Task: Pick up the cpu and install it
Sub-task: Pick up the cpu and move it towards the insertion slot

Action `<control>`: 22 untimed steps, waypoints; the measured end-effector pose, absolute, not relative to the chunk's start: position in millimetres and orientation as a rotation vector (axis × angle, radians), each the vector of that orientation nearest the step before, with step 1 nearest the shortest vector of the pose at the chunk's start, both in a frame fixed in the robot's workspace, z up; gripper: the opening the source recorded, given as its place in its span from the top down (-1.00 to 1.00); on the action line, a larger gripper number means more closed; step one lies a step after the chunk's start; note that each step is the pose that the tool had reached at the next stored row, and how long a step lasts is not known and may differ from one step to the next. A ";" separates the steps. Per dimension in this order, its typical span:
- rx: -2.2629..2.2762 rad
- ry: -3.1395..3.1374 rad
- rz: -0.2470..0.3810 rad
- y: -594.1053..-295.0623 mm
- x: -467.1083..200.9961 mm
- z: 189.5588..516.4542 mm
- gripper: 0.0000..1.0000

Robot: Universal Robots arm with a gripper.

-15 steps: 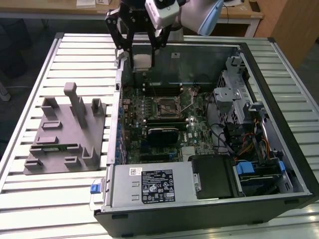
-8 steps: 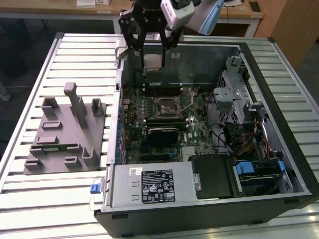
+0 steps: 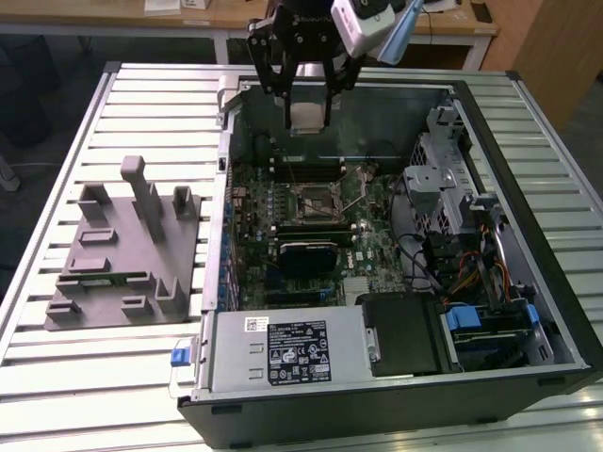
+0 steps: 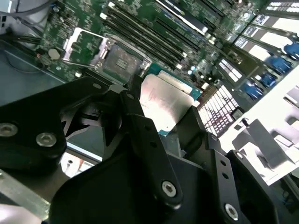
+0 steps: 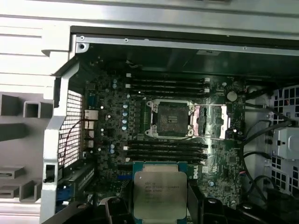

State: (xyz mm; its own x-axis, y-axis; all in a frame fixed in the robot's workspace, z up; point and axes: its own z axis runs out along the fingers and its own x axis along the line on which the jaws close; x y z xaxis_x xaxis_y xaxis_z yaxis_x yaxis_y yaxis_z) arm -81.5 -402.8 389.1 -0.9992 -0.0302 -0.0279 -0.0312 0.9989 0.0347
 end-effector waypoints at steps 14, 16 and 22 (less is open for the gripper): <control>-0.048 3.120 0.051 -399.5 -61.9 372.2 -0.09; -0.048 3.120 0.051 -397.9 -60.9 368.5 -0.09; -0.048 3.120 0.050 -392.3 -59.3 357.6 -0.09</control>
